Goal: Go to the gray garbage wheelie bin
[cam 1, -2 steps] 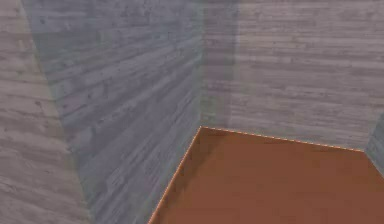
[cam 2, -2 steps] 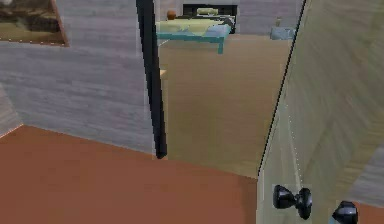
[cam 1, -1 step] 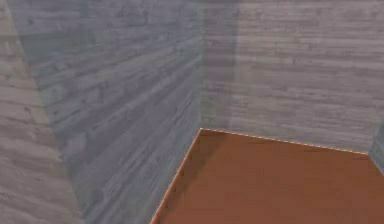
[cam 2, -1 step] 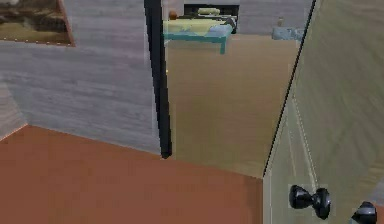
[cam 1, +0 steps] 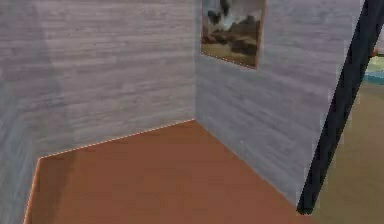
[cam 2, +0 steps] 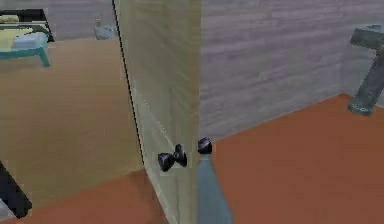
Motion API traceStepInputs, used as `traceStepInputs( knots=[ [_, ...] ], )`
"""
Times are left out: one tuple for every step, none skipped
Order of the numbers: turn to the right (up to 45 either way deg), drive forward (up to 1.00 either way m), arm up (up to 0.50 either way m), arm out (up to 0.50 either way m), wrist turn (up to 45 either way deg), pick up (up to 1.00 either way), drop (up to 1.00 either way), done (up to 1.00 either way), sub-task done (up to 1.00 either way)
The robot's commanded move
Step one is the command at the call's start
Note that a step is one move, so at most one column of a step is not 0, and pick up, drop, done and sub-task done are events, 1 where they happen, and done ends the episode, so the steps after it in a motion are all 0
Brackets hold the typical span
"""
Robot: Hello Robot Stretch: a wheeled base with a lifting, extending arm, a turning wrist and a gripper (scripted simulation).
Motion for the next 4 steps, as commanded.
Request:
traceStepInputs(
  knots=[
    [42.0, 0.0, 0.0, 0.0, 0.0, 0.0, 0.0, 0.0, 0.0],
    [0.0, 0.9, 0.0, 0.0, 0.0, 0.0, 0.0, 0.0, 0.0],
    [36.0, 0.0, 0.0, 0.0, 0.0, 0.0, 0.0, 0.0, 0.0],
    [0.0, 0.75, 0.0, 0.0, 0.0, 0.0, 0.0, 0.0, 0.0]
  ],
)
